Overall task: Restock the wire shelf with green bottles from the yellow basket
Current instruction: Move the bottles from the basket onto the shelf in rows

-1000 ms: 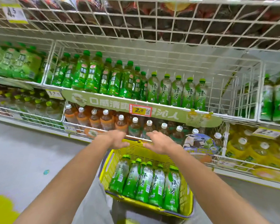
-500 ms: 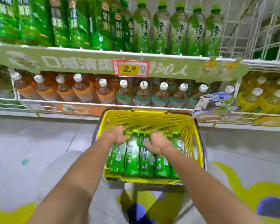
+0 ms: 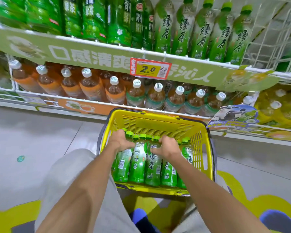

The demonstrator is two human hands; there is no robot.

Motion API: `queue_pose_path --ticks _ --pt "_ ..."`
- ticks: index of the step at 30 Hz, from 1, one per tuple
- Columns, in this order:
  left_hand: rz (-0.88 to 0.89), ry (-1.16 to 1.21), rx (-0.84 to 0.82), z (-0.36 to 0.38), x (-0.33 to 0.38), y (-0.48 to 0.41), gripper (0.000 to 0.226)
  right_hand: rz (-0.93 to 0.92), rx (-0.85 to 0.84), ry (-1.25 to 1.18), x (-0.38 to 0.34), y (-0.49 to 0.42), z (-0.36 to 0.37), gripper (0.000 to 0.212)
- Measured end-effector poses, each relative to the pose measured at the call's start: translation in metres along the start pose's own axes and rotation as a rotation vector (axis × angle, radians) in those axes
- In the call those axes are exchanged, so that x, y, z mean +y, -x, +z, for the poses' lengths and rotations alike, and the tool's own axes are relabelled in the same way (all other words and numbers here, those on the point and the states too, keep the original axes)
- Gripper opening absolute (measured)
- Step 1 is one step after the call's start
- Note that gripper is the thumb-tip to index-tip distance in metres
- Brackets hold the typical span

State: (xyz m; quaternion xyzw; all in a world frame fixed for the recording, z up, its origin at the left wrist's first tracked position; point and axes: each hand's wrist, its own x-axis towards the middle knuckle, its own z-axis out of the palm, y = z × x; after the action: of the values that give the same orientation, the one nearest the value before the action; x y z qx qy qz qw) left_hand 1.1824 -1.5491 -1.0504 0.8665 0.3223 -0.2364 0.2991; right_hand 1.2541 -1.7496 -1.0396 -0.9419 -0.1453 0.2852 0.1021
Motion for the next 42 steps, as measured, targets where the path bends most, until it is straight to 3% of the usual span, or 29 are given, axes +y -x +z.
queue_pose_path --ticks 3,7,12,17,21,29,36,42 --pt "-0.005 0.060 -0.004 -0.002 0.000 0.007 0.050 0.005 0.059 -0.027 0.000 0.009 0.002 0.052" --pt "-0.009 0.073 0.041 0.010 0.001 0.015 0.074 0.023 0.080 -0.112 -0.001 0.014 0.003 0.052" --pt "-0.039 0.226 0.007 0.010 0.004 0.017 0.080 0.055 0.042 -0.232 0.006 0.012 0.000 0.060" --pt "-0.064 0.300 0.022 0.006 0.009 0.017 0.079 0.099 -0.015 -0.321 0.007 0.001 0.002 0.081" --pt "-0.066 0.367 0.086 0.022 0.003 0.022 0.095 0.073 0.025 -0.293 0.010 0.000 0.008 0.075" --pt "-0.040 0.517 0.137 0.029 -0.003 0.028 0.086 0.068 -0.040 -0.482 0.007 0.005 0.016 0.073" --pt "0.117 0.578 0.099 0.010 0.004 0.047 0.089 -0.145 -0.029 -0.553 0.005 0.015 -0.006 0.088" --pt "0.283 0.729 0.095 -0.042 0.049 0.070 0.086 -0.335 0.059 -0.682 0.010 0.034 -0.082 0.093"
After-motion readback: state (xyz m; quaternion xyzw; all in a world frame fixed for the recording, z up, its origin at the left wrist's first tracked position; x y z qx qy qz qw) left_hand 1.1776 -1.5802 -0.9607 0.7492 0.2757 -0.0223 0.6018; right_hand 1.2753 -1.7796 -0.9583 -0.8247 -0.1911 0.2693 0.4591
